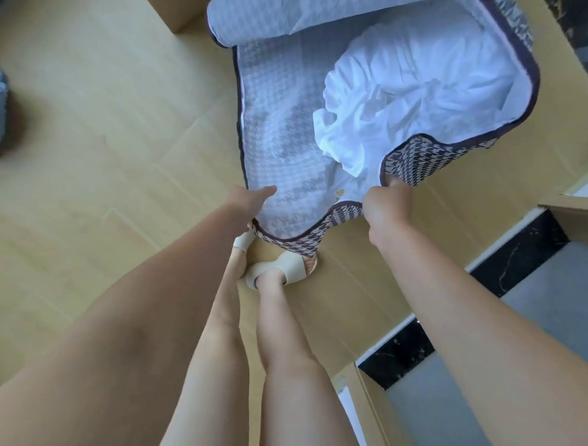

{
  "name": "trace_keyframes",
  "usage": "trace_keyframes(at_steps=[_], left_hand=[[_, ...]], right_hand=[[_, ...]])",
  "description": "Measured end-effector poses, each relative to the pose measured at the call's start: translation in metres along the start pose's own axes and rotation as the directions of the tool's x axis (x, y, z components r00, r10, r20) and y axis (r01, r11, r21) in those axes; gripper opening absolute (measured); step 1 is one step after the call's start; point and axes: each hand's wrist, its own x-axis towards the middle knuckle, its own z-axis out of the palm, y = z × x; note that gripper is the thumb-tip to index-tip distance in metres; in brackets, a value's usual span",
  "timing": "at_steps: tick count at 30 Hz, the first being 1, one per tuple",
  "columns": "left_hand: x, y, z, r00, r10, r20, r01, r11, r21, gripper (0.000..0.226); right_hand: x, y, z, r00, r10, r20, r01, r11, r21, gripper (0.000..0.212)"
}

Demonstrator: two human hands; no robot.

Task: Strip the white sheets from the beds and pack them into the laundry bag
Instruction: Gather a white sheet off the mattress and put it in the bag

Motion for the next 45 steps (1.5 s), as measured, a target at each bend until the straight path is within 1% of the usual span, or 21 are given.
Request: trace_keyframes(at_steps=[2,3,6,8,10,12,14,17,19,22,27,32,35,36,38,39,40,41,42,43,45], left_hand=[[0.009,0.000,0.009,1.000,0.009,0.017,-0.008,0.998,-0.070,0.030],[0.012,0.001,0.014,1.000,0.015,0.008,-0.014,0.996,-0.089,0.025],[0.006,0.008,0.029,0.994,0.104,0.010,-0.103,0.989,-0.105,0.018],[-0.013,0.021,0.035,0.964,0.264,-0.017,-0.265,0.959,-0.100,0.031],[-0.041,0.037,0.035,0.890,0.451,-0.068,-0.453,0.891,-0.013,0.036],[-0.073,0.048,0.028,0.784,0.612,-0.107,-0.602,0.790,0.112,0.023],[-0.107,0.054,0.020,0.695,0.709,-0.119,-0.692,0.705,0.153,0.019],[-0.164,0.064,0.010,0.574,0.811,-0.113,-0.788,0.584,0.193,0.031],[-0.199,0.073,0.004,0.507,0.855,-0.111,-0.830,0.518,0.208,0.025],[-0.243,0.086,-0.012,0.457,0.872,-0.176,-0.847,0.487,0.213,0.018],[-0.303,0.110,-0.051,0.367,0.877,-0.312,-0.867,0.443,0.226,0.030],[-0.319,0.116,-0.064,0.385,0.866,-0.319,-0.841,0.471,0.265,0.023],[-0.315,0.125,-0.062,0.375,0.896,-0.239,-0.769,0.444,0.461,0.014],[-0.313,0.126,-0.061,0.395,0.901,-0.180,-0.753,0.430,0.498,0.026],[-0.310,0.117,-0.065,0.488,0.868,-0.094,-0.723,0.462,0.514,0.064],[-0.310,0.108,-0.070,0.528,0.842,-0.109,-0.710,0.508,0.487,0.080],[-0.311,0.096,-0.075,0.572,0.804,-0.163,-0.698,0.581,0.419,0.091],[-0.313,0.082,-0.081,0.640,0.734,-0.228,-0.667,0.677,0.310,0.099],[-0.312,0.067,-0.084,0.722,0.636,-0.273,-0.608,0.771,0.189,0.100],[-0.313,0.052,-0.083,0.801,0.535,-0.268,-0.526,0.843,0.111,0.093],[-0.316,0.028,-0.072,0.902,0.420,-0.103,-0.410,0.906,0.104,0.062]], right_hand=[[0.000,0.012,0.004,1.000,0.007,-0.011,-0.007,1.000,0.022,0.036],[0.000,0.017,0.007,1.000,0.011,-0.014,-0.010,1.000,0.024,0.034],[-0.002,0.029,0.013,1.000,0.022,-0.022,-0.022,1.000,-0.006,0.033],[-0.006,0.031,0.012,0.999,0.028,-0.026,-0.028,1.000,0.003,0.034],[-0.011,0.025,0.003,0.998,0.043,-0.047,-0.042,0.999,0.009,0.037],[-0.017,0.014,-0.014,0.995,0.036,-0.090,-0.036,0.999,-0.002,0.040],[-0.024,-0.001,-0.036,0.991,0.003,-0.136,-0.005,1.000,-0.012,0.039],[-0.037,-0.025,-0.071,0.975,-0.046,-0.217,0.044,0.999,-0.018,0.033],[-0.051,-0.037,-0.094,0.963,-0.038,-0.268,0.048,0.998,0.033,0.032],[-0.086,-0.053,-0.121,0.952,-0.035,-0.305,0.067,0.993,0.095,0.040],[-0.141,-0.075,-0.130,0.949,-0.074,-0.305,0.113,0.987,0.112,0.041],[-0.182,-0.072,-0.128,0.951,-0.060,-0.302,0.122,0.974,0.191,0.041],[-0.200,-0.060,-0.097,0.969,-0.030,-0.245,0.081,0.976,0.201,0.041],[-0.204,-0.056,-0.089,0.972,-0.016,-0.236,0.067,0.975,0.210,0.041],[-0.212,-0.051,-0.080,0.976,0.015,-0.216,0.033,0.976,0.215,0.043],[-0.214,-0.050,-0.078,0.978,0.023,-0.208,0.024,0.975,0.222,0.043],[-0.216,-0.050,-0.079,0.978,0.030,-0.205,0.020,0.972,0.235,0.042],[-0.218,-0.052,-0.080,0.978,0.036,-0.208,0.017,0.969,0.248,0.042],[-0.219,-0.055,-0.081,0.976,0.038,-0.213,0.019,0.967,0.256,0.042],[-0.222,-0.059,-0.081,0.975,0.034,-0.219,0.023,0.967,0.252,0.043],[-0.230,-0.067,-0.082,0.975,0.019,-0.219,0.033,0.973,0.228,0.043]])
